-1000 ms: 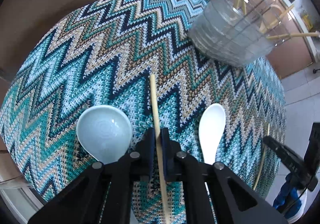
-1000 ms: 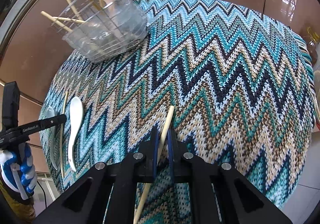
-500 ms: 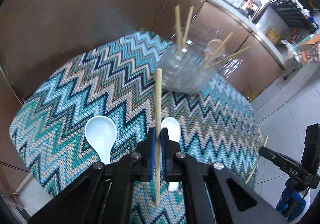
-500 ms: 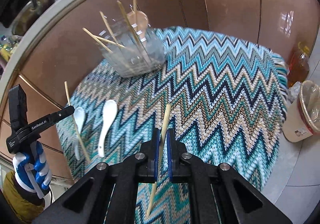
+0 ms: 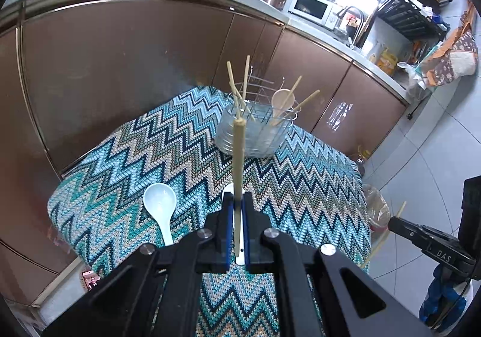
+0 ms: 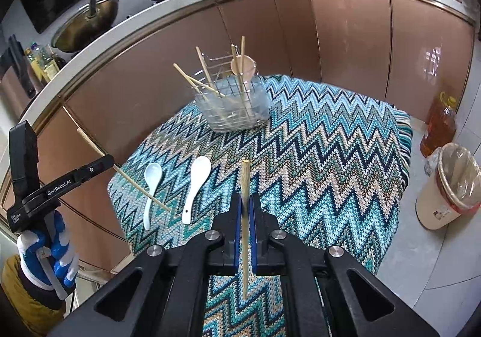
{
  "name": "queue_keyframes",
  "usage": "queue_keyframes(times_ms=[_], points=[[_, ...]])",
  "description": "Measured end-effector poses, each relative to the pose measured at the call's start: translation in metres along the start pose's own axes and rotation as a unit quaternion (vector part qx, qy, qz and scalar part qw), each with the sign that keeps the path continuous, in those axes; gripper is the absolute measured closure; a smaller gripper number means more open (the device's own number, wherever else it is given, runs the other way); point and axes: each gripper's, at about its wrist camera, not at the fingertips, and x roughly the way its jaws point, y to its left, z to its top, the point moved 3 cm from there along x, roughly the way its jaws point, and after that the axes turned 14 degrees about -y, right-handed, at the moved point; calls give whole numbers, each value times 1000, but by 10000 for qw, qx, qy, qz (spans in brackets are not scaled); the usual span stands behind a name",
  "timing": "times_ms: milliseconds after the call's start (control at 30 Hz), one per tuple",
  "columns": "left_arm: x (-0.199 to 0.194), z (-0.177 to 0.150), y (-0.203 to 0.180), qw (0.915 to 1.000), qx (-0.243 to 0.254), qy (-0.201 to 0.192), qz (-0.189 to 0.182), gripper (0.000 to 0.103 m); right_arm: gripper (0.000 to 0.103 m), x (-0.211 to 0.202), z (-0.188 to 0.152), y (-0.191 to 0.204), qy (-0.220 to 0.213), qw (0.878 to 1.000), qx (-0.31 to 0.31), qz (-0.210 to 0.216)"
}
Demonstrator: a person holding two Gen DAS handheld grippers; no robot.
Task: Organize utensils
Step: 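Lift both held chopsticks and carry them toward the wire holder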
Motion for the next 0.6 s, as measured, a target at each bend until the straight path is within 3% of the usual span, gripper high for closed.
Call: queue_keyframes(times_ms=[600], points=[[-16, 7, 9, 9999, -38, -150, 36, 98, 98, -17, 13, 30, -371, 9984, -405, 117]])
